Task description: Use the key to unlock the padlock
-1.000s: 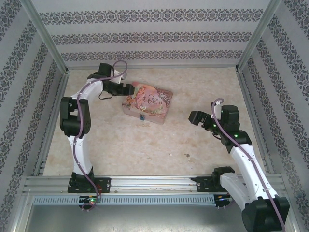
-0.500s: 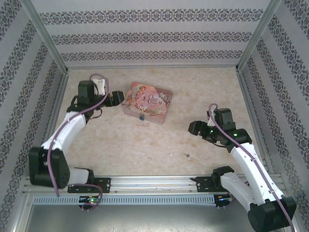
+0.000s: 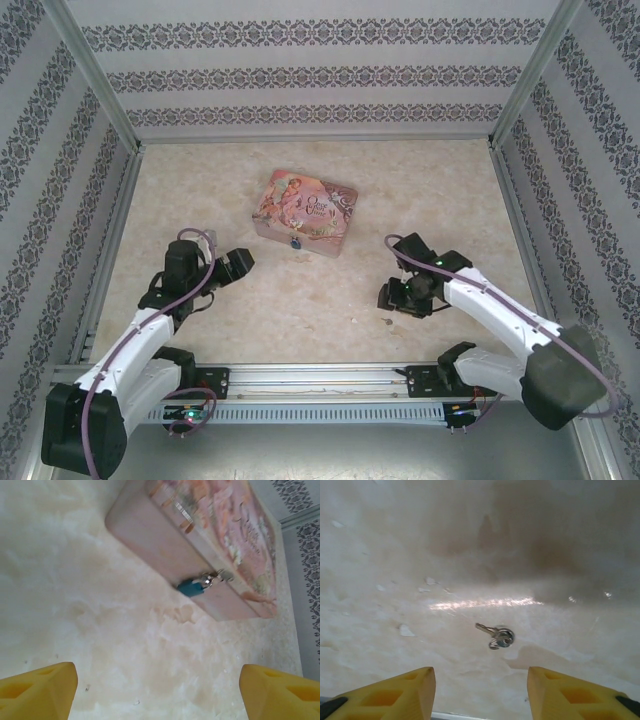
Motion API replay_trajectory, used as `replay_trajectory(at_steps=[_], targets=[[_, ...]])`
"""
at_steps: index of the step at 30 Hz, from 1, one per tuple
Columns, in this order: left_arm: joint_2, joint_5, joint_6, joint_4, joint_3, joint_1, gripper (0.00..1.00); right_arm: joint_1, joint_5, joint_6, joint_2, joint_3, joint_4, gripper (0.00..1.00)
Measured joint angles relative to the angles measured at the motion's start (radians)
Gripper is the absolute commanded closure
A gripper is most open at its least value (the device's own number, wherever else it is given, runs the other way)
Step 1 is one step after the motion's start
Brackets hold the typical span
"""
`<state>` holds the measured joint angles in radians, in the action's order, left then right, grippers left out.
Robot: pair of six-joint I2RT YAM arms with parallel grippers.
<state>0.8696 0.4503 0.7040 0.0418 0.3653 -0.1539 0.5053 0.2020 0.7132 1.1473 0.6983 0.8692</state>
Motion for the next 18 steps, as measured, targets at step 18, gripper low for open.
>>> replay_trajectory(at_steps=[18], targets=[[0.09, -0.019, 0.042, -0.092, -0.009, -0.041, 0.16, 0.089, -0.056, 0.042, 0.164, 0.0, -0.051, 0.63]])
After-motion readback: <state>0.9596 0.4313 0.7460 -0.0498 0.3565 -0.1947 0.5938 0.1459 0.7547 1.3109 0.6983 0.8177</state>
